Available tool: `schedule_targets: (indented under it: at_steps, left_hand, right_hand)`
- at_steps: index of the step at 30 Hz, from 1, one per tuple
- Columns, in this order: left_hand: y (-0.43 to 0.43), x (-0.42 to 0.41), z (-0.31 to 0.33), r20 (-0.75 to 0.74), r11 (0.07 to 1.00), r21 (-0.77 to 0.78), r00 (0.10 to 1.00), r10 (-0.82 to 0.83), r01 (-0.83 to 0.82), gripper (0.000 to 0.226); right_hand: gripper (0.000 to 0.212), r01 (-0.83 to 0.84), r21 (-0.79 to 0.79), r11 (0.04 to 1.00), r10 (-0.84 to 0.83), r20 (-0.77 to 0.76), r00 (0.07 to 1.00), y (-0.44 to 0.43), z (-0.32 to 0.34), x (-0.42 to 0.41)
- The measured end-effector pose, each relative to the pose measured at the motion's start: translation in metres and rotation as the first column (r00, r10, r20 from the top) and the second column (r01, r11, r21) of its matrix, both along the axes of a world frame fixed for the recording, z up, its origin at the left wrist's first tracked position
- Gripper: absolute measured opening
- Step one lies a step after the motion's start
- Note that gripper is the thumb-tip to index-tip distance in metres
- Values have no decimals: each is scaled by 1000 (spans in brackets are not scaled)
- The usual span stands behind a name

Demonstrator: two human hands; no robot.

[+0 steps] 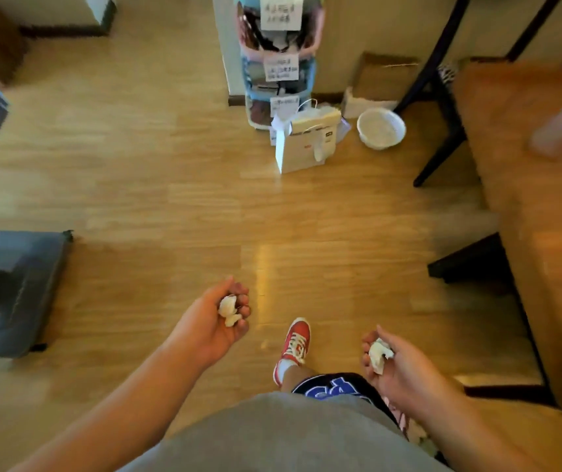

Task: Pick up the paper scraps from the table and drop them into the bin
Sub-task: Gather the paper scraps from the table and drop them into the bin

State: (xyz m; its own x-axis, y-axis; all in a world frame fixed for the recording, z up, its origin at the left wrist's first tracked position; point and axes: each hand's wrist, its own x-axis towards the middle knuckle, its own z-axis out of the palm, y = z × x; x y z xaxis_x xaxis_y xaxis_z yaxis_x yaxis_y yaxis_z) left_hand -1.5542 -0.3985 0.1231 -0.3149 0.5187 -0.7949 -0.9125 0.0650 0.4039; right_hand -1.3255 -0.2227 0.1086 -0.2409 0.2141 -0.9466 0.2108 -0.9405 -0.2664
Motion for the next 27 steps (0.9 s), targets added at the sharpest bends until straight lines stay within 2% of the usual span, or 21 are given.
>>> schedule_targets:
  at_steps: [6,18,22,27]
  left_hand:
    - [68,-36,-1,-11,999,-42,999,-30,30,25]
    - [177,-159,-15,41,989,-118,996,-82,86,26]
    - [244,-212,-23,21,972,-143,982,-187,188,20]
    - [349,-254,-20,4,915,-155,926,-377,373,23]
  right_hand:
    - [25,21,29,999,-21,-16,1000,74,-3,-43]
    - [29,20,109,994,-2,-165,986,211,14,-202]
    - [27,93,116,989,-77,-135,988,258,13,-235]
    - [27,291,115,950,-283,-87,955,308,14,-231]
